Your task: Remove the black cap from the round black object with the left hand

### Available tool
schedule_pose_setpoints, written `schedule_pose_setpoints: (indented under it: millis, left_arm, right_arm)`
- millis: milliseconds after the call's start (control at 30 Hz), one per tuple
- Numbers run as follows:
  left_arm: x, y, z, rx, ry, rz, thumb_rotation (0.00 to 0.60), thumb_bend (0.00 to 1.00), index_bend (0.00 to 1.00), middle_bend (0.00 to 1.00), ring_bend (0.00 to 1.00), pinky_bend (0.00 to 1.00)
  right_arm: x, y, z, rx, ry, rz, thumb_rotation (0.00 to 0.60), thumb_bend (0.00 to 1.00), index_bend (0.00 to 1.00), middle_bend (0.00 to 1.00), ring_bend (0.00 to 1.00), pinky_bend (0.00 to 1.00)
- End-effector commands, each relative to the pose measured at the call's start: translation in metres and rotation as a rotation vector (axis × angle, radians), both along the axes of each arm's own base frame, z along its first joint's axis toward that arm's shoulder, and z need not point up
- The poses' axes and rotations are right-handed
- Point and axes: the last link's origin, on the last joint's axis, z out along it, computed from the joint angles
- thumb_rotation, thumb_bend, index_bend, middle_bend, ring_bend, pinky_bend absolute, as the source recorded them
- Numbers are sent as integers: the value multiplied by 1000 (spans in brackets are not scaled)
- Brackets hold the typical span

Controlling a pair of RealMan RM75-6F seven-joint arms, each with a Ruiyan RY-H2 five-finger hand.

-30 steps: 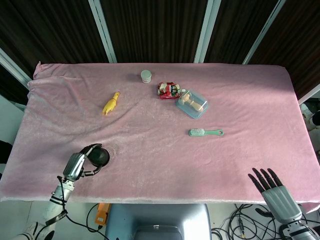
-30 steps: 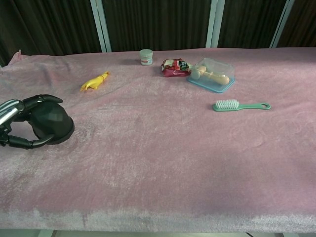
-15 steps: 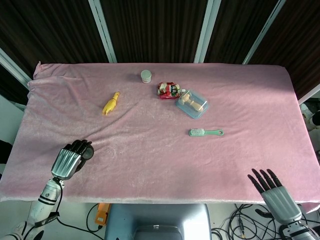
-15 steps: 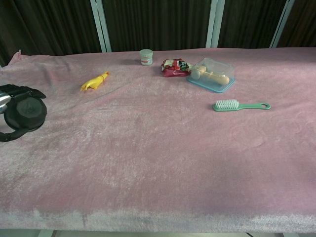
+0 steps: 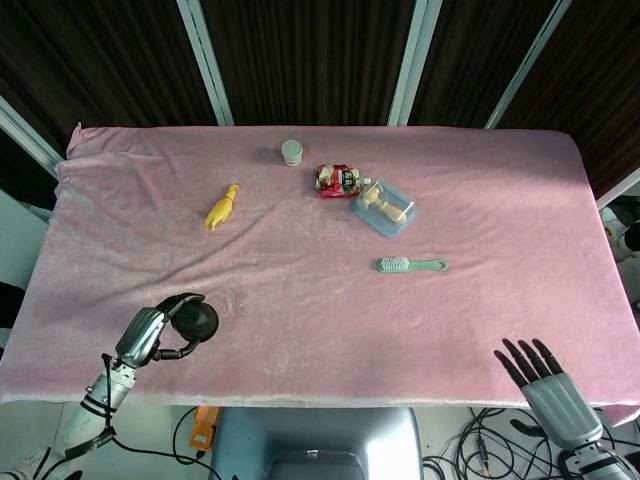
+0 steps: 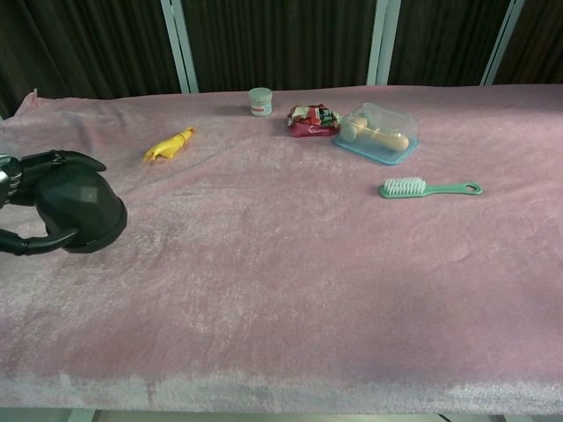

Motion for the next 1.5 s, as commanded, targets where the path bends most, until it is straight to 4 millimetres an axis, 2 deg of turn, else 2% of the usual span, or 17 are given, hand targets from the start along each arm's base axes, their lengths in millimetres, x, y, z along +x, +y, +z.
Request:
schedule_pose_setpoints:
  millis: [33,267,433,533,700,800,900,1033,1100,1300,1500]
  left_arm:
    - [3,0,7,-110,-102,36,600,348,310,392,479,588]
    - [-14,11,15,151,240,-4,600,348,340,392,479,589]
    - [-24,21,26,484,640,-70,600,347,384,398,479,590]
    - [-24,21,24,565,725,-92,600,348,400,407,479,590]
    - [-19,18,16,516,618,-81,600,348,417,405,479,590]
    - [-11,13,10,407,421,-51,600,348,417,404,478,593]
    - [-3,11,10,362,312,-62,600,348,417,403,475,595]
    - [10,3,3,204,59,-34,600,349,417,404,472,596]
    - [13,2,2,157,-6,-28,600,347,417,406,472,597]
    - [19,-1,-8,82,-99,-20,600,348,415,405,473,596]
    - [18,3,-24,141,-25,-27,600,350,398,389,461,582]
  right_arm:
    - [0,0,0,-1,-1,0,600,47,0,0,0,67]
    - [0,0,0,-4,-3,1,600,47,0,0,0,68]
    - [0,0,0,-4,-1,1,600,47,0,0,0,68]
    - [0,-1,0,-3,0,0,600,47,0,0,0,68]
    - [0,-1,-1,-2,2,-1,600,47,0,0,0,68]
    - [0,-1,0,-2,0,-1,600,46,0,0,0,68]
    - [0,-1,1,-3,-2,-1,600,46,0,0,0,68]
    - [0,-1,1,-1,-2,0,600,47,0,0,0,68]
    - [0,-1,1,0,-1,0,600,47,0,0,0,68]
    - [0,0,1,4,0,-2,600,46,0,0,0,68]
    - [0,-1,1,6,3,-2,600,46,0,0,0,68]
